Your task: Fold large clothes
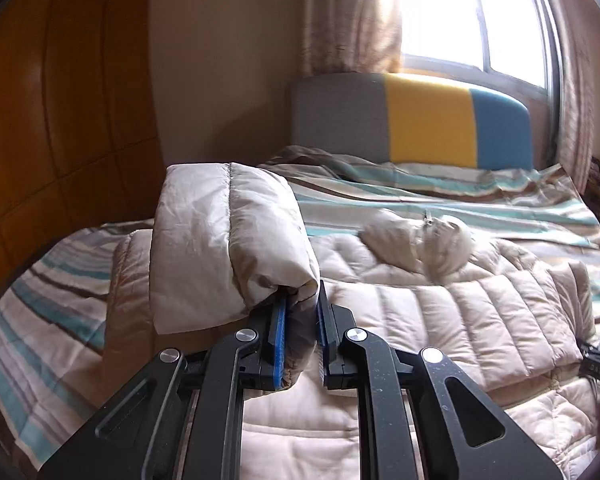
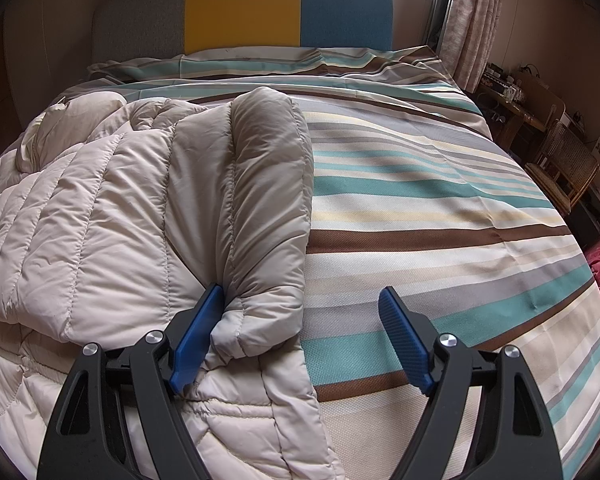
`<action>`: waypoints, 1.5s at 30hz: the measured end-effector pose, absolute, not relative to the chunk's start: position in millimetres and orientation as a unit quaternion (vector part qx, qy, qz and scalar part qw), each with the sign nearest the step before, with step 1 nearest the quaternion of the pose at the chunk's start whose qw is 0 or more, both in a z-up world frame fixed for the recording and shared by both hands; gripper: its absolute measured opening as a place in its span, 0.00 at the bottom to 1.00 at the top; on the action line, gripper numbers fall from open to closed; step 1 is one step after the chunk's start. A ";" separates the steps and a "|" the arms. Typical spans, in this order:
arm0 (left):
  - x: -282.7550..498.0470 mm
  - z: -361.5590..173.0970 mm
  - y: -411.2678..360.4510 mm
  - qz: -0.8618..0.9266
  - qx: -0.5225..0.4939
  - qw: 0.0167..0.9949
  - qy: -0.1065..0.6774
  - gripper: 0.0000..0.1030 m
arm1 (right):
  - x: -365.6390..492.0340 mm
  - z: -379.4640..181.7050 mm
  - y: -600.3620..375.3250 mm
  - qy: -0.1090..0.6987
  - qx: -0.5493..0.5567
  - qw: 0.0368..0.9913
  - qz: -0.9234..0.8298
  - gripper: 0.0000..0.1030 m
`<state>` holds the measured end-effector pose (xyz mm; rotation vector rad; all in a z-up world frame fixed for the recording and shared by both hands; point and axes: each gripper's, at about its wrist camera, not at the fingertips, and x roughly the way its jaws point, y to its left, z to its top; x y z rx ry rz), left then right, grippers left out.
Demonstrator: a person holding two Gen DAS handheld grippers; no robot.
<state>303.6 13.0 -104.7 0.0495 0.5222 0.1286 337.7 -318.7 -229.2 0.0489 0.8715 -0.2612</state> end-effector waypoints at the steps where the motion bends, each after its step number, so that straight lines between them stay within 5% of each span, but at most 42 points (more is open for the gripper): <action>1: 304.9 -105.5 6.7 0.058 0.029 0.963 0.260 0.12 | 337.7 -229.2 -318.8 0.421 0.024 0.898 -0.126 0.77; 23: 333.4 -161.4 -123.9 -0.051 0.202 0.919 0.335 0.12 | 337.6 -229.0 -319.2 0.421 0.025 0.898 -0.126 0.77; 24: 335.3 -164.6 -125.9 -0.055 0.205 0.915 0.342 0.14 | 337.6 -229.0 -319.1 0.421 0.025 0.898 -0.126 0.77; 26: 337.2 -170.3 -128.6 -0.074 0.196 0.912 0.354 0.38 | 337.6 -229.0 -319.3 0.421 0.025 0.898 -0.126 0.77; 29: 331.2 -171.5 -133.4 -0.105 0.189 0.913 0.345 0.59 | 338.2 -230.3 -320.3 0.422 0.027 0.897 -0.126 0.78; 33: 315.3 -156.6 -131.5 -0.143 0.161 0.920 0.327 0.64 | 339.1 -230.7 -320.8 0.422 0.028 0.897 -0.126 0.78; 35: 308.2 -146.5 -124.0 -0.151 0.138 0.926 0.317 0.75 | 339.2 -230.6 -320.9 0.421 0.029 0.898 -0.125 0.79; 45: 313.6 -126.1 -14.8 -0.056 0.028 0.948 0.314 0.76 | 339.7 -225.4 -314.5 0.421 0.019 0.898 -0.124 0.81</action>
